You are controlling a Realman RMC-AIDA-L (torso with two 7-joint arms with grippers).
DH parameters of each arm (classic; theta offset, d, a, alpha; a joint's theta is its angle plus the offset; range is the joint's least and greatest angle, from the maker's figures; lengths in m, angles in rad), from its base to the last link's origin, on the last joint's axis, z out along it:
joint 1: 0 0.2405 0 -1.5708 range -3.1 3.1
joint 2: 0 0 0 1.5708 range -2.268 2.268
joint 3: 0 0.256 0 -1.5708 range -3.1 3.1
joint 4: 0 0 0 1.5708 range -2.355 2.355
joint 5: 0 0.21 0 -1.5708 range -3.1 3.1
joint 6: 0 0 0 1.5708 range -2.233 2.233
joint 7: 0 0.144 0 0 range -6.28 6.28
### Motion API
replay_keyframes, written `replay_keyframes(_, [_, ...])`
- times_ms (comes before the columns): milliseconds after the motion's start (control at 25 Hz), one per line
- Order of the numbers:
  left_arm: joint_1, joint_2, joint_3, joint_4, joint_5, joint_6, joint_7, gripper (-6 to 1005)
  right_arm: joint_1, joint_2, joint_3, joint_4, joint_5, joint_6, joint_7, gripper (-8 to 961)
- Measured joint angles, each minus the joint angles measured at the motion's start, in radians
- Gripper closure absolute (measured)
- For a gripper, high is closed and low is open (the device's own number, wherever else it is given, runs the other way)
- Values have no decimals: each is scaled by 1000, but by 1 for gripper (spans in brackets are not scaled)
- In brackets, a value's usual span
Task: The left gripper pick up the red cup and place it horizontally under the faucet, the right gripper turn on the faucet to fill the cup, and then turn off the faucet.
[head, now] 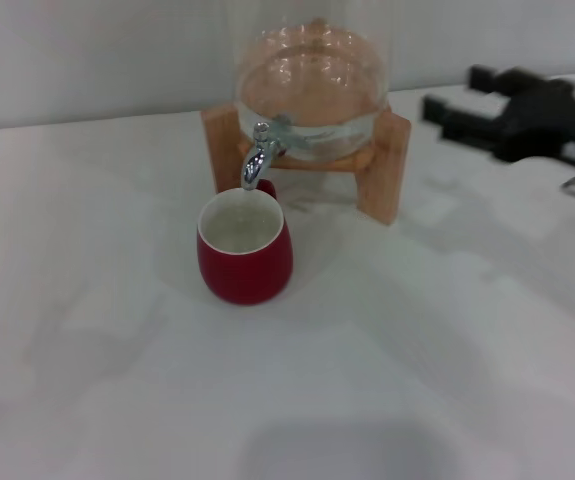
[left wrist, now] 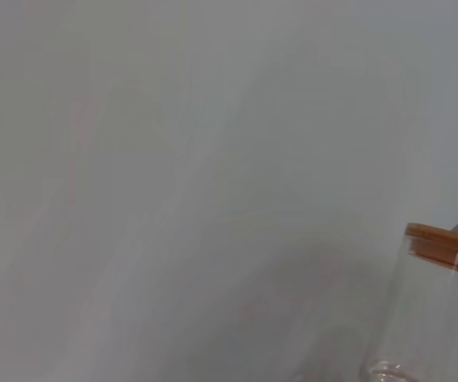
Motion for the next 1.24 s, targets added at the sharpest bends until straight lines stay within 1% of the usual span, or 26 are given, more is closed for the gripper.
replay_keyframes(120, [0,-1,0,0,1,-13,0,139,15,0,125,101,103,83,-46,172])
replay_keyframes(200, [0,-1,0,0,2,-23,-1,139,21,0,164,139,127,116,-62,172])
replay_keyframes(520, [-4,1,0,6,1,-36,-5,139,26,0,172,143,137,131,-74,173])
replay_keyframes(880, [-29,2,-94,13,2,-80,-39,139,42,0,230,144,143,149,-70,173])
replay_keyframes(1040, [-30,1,-102,12,13,-96,-49,139,51,-1,245,141,158,172,-72,173])
replay_keyframes(1240, [-32,-2,-101,-26,18,-110,1,139,62,-1,256,147,174,190,-86,173])
